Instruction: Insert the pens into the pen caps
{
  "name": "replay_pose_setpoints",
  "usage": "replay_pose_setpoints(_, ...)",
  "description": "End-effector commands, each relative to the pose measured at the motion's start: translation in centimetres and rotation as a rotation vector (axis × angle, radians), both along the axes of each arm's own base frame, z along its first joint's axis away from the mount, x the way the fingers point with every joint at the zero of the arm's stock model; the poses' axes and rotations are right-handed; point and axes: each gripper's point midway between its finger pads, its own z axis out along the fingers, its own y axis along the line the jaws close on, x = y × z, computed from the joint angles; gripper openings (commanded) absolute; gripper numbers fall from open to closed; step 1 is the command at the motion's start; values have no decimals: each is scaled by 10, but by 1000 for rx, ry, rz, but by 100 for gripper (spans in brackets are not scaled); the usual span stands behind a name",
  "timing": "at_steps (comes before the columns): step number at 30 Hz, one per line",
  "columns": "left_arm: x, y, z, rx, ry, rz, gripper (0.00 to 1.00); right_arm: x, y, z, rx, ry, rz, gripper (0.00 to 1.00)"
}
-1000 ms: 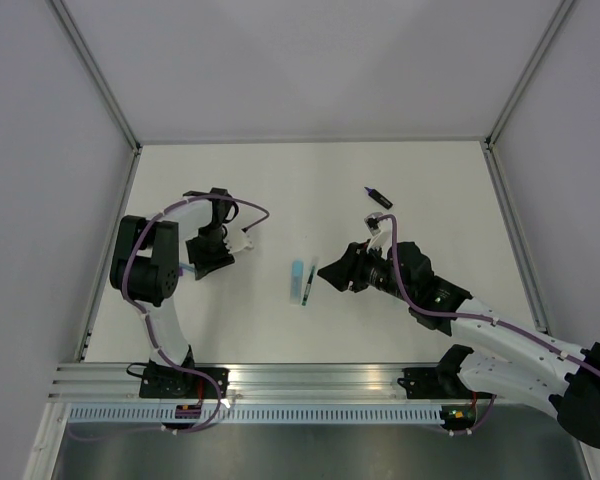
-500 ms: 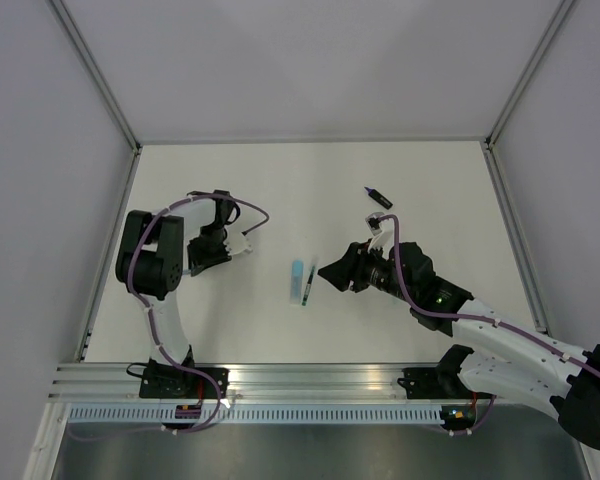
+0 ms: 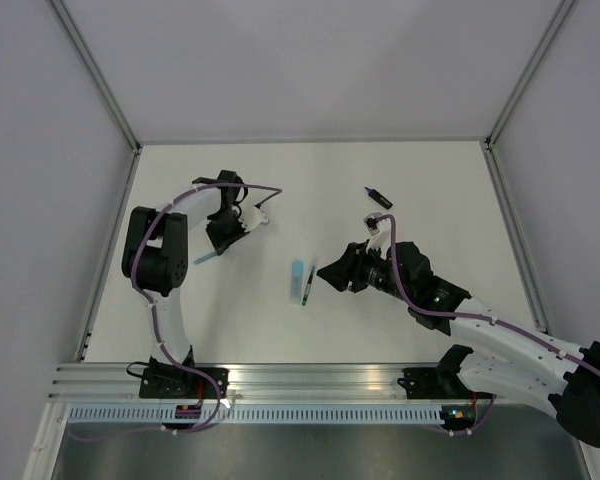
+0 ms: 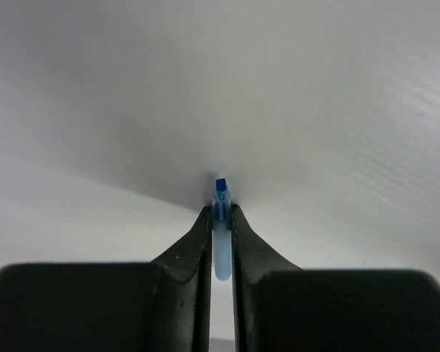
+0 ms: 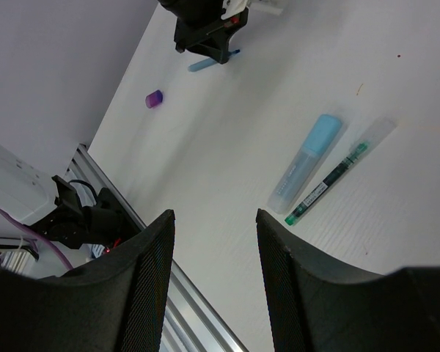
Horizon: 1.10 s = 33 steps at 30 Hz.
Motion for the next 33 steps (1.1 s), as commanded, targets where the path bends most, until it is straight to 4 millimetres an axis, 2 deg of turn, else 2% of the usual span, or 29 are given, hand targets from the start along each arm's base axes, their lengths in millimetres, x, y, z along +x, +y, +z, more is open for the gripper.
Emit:
replay_pose_setpoints(1, 36, -53, 19, -254, -153, 66, 2, 4, 6, 16, 38, -37, 4, 55)
replay_pose_setpoints(4, 46, -66, 26, -305, -185, 124, 2, 4, 7, 16, 38, -36, 6, 55)
replay_pose_setpoints(7, 56, -77, 29, -320, -183, 202, 14, 4, 6, 16, 36, -40, 2, 55)
replay_pose_setpoints(10, 50, -83, 26, -320, -136, 239, 27, 5, 5, 16, 31, -41, -3, 55)
replay_pose_setpoints(11, 45, -83, 22, -316, -111, 242, 34, 6, 5, 14, 26, -39, -4, 55)
replay_pose_setpoints(13, 37, -80, 15, -305, -87, 229, 39, 6, 5, 14, 26, -39, -4, 55)
replay_pose_setpoints(18, 29, -71, -1, -263, -69, 230, 43, 5, 4, 17, 30, -43, -4, 55)
replay_pose_setpoints(25, 32, -64, -11, -222, -88, 258, 45, 4, 5, 17, 31, -43, 0, 55)
replay_pose_setpoints(32, 16, -50, -24, -173, -75, 247, 45, 3, 4, 18, 36, -44, 1, 55)
replay_pose_setpoints(33, 8, -47, -29, -164, -61, 247, 45, 4, 4, 19, 39, -46, -2, 55)
